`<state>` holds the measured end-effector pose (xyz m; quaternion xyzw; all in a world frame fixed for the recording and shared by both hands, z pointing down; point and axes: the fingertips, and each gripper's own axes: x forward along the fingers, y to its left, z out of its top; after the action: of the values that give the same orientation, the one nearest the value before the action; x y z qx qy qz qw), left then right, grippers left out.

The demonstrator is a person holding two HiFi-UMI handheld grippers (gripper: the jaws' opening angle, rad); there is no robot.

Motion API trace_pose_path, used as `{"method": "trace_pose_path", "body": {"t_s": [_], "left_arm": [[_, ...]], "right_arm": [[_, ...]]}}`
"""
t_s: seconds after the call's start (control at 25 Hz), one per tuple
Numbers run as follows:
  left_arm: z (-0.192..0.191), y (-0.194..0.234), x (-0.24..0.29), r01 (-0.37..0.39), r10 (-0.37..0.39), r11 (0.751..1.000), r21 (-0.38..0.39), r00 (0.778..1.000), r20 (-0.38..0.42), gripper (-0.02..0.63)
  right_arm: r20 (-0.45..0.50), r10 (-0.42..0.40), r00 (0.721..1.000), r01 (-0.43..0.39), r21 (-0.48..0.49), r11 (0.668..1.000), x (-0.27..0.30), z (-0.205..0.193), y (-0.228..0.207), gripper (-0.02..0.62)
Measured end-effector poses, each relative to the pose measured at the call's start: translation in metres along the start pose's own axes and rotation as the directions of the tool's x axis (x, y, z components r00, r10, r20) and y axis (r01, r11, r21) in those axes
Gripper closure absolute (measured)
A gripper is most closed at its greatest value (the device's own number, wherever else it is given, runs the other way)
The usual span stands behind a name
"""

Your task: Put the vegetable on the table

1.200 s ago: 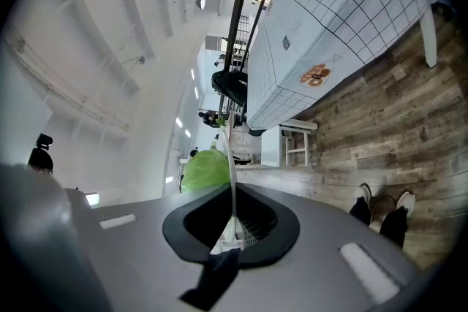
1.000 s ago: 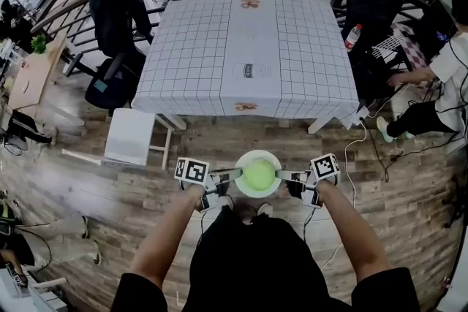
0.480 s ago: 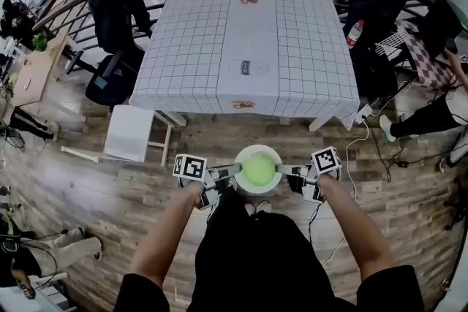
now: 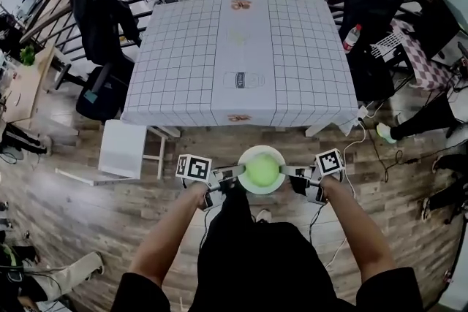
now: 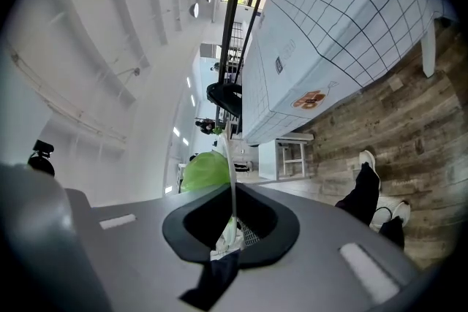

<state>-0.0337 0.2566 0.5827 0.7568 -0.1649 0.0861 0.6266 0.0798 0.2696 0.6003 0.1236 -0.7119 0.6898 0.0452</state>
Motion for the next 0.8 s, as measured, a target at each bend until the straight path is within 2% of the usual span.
{"method": "trace_pose_path", "body": {"t_s": [0.2, 0.4, 0.6, 0.8], "left_arm": [[0.038, -0.024, -0.001, -0.018, 0.019, 1.0, 0.025, 0.999, -0.034, 0.589], [0.084, 0.011, -0.003, 0.01, -0.008, 1.0, 0.028, 0.999, -0.047, 0.589], [0.065, 0.043, 0.007, -0.005, 0.005, 0.998, 0.065, 1.0, -0.013, 0.589], [0.126, 0.046, -0.011, 0.034, -0.031, 0.999, 0.042, 0.998, -0.061, 0.589]], "right_arm": [[0.014, 0.02, 1.0, -0.02, -0.007, 1.0, -0.006, 0.032, 0.022, 0.586], [0.012, -0.005, 1.0, 0.006, -0.025, 1.0, 0.021, 0.08, 0.005, 0.586], [0.021, 0.03, 0.999, -0.029, -0.06, 0.998, 0.031, 0.067, -0.027, 0.586], [0.033, -0.006, 0.999, 0.007, -0.026, 1.0, 0.054, 0.119, -0.005, 0.586]]}}
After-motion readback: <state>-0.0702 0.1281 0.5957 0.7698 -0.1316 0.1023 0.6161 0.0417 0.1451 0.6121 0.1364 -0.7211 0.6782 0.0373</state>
